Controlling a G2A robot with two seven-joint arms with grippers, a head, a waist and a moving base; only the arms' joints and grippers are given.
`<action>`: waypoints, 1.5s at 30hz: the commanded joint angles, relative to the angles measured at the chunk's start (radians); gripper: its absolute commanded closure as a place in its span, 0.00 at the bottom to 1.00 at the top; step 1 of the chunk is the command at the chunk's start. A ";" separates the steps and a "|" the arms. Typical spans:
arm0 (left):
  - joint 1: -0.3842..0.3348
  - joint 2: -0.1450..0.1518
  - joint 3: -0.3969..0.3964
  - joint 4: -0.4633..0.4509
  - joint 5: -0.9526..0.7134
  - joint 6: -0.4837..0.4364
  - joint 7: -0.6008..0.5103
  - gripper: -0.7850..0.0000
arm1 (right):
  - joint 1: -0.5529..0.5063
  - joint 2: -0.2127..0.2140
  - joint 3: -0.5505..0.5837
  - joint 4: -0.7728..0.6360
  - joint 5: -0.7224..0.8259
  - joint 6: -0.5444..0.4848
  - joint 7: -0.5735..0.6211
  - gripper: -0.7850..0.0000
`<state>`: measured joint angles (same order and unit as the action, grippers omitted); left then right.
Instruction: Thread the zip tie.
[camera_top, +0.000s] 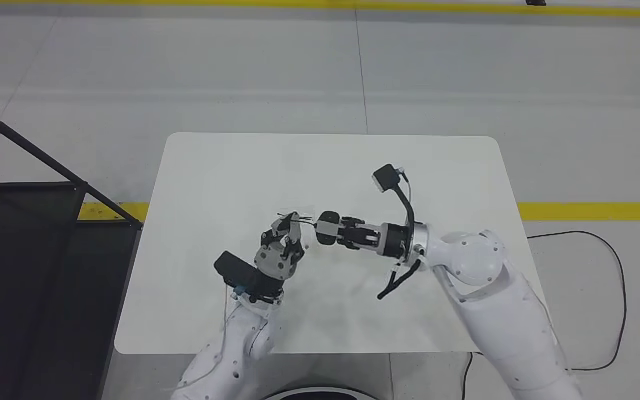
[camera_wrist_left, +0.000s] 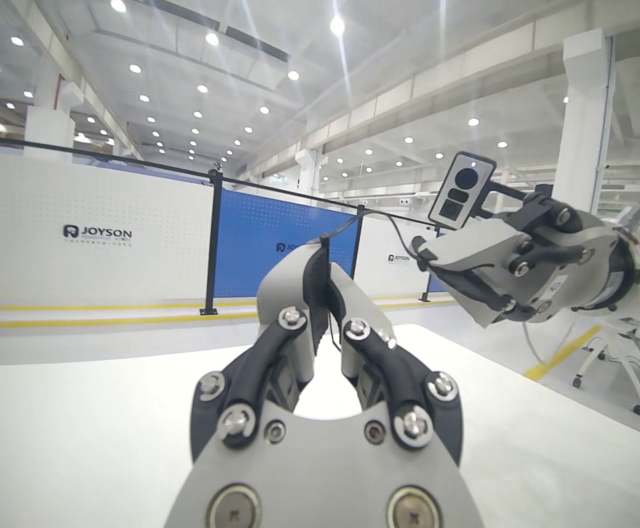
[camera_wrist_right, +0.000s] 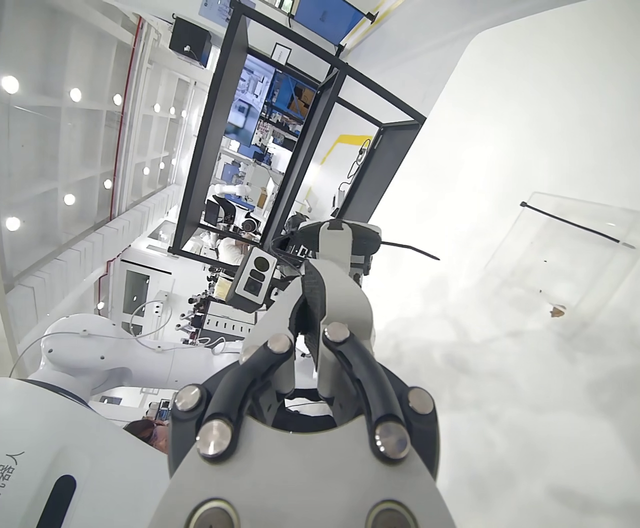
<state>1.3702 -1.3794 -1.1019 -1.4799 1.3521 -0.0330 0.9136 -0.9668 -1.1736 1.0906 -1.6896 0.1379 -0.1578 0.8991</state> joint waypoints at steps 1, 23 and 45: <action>-0.005 -0.003 0.006 0.010 0.000 0.009 0.009 1.00 | 0.000 0.000 -0.001 0.000 -0.006 0.002 0.001 1.00; -0.015 -0.018 0.007 0.034 0.001 0.028 0.037 1.00 | -0.023 0.001 -0.016 -0.023 -0.140 0.015 -0.116 1.00; -0.026 -0.032 0.017 0.060 0.034 0.062 0.048 1.00 | -0.047 0.008 0.012 -0.029 -0.086 -0.058 -0.072 1.00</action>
<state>1.3433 -1.4110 -1.0847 -1.4196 1.3842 0.0290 0.9598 -1.0132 -1.1658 1.1027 -1.7180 0.0520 -0.2171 0.8275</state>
